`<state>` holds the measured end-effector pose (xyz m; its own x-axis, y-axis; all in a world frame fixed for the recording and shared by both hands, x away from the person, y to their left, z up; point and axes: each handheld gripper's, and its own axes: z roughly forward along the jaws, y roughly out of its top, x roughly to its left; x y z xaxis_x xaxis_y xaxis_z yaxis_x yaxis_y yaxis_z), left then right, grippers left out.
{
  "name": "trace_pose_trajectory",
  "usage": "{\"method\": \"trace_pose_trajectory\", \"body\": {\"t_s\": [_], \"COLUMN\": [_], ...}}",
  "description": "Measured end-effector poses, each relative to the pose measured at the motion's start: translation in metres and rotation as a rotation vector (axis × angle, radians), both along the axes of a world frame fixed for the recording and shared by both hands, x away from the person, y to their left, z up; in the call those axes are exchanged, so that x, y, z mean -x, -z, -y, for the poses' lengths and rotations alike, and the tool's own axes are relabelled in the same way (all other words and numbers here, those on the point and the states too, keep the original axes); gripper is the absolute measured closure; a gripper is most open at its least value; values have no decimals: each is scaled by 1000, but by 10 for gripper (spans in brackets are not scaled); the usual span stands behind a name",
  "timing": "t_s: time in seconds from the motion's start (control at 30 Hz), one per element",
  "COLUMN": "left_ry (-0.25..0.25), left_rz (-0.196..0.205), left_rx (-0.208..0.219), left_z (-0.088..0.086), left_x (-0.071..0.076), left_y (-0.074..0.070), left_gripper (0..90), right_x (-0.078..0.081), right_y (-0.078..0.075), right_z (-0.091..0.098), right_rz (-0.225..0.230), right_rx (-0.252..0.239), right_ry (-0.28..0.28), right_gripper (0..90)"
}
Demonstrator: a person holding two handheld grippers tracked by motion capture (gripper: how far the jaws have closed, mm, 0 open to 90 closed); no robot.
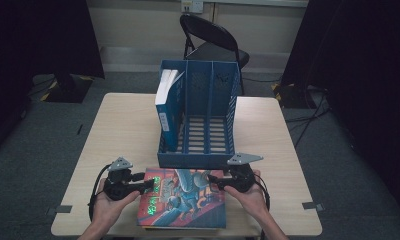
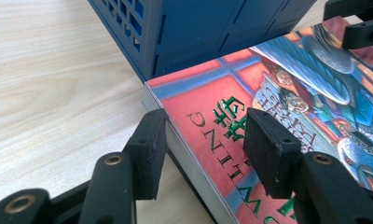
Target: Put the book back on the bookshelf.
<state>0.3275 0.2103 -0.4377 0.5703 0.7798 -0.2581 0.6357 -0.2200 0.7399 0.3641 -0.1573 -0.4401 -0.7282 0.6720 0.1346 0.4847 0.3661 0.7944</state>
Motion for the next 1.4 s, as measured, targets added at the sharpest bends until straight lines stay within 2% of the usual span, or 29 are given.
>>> {"method": "trace_pose_trajectory", "body": {"t_s": [0.07, 0.17, 0.33, 0.43, 0.57, 0.63, 0.7, 0.73, 0.8, 0.87, 0.93, 1.0, 1.1, 1.17, 1.4], "left_ry": [1, 10, 31, 46, 68, 67, 74, 82, 81, 81, 82, 85, 83, 97, 133], "left_rz": [0, -13, 1, -4, -31, -34, -11, -9, -18, -9, -13, -14, -10, -16, -19], "left_rx": [4, 12, -1, -5, 36, 30, -17, -27, -21, -26, -27, -4, 6, -7, 2], "left_z": [0, 1, 5, 9, 5, 6, 8, 9, 8, 7, 5, 2, 7, 11, 22], "left_x": [-1, -6, -13, -18, -23, -22, -13, -8, -1, 1, -1, -2, -4, -8, -17], "left_y": [0, 0, -2, -3, 0, -1, -4, -4, -3, -3, -5, -3, -2, -3, -3], "left_gripper": [509, 526, 562, 573, 576, 578, 572, 552, 498, 506, 569, 604, 614, 614, 613], "right_x": [2, 5, 17, 25, 35, 38, 37, 34, 29, 26, 26, 26, 32, 37, 54], "right_y": [-2, -3, -4, -4, -4, -4, -4, -4, -3, -2, -2, -4, -4, -5, -5], "right_z": [2, 5, 13, 18, 22, 22, 22, 22, 19, 11, 2, 1, 4, 6, 12], "right_rz": [16, 9, 5, -4, -10, -7, -7, -14, -24, -27, -14, -7, -21, -24, -30], "right_rx": [14, 13, 18, 16, 15, 13, 9, 0, -29, -25, -4, 18, 12, 13, 16], "right_ry": [3, -7, -21, -29, -39, -41, -50, -60, -71, -91, -98, -100, -124, -127, -148], "right_gripper": [464, 472, 509, 519, 526, 525, 504, 502, 498, 511, 513, 529, 560, 567, 579]}}
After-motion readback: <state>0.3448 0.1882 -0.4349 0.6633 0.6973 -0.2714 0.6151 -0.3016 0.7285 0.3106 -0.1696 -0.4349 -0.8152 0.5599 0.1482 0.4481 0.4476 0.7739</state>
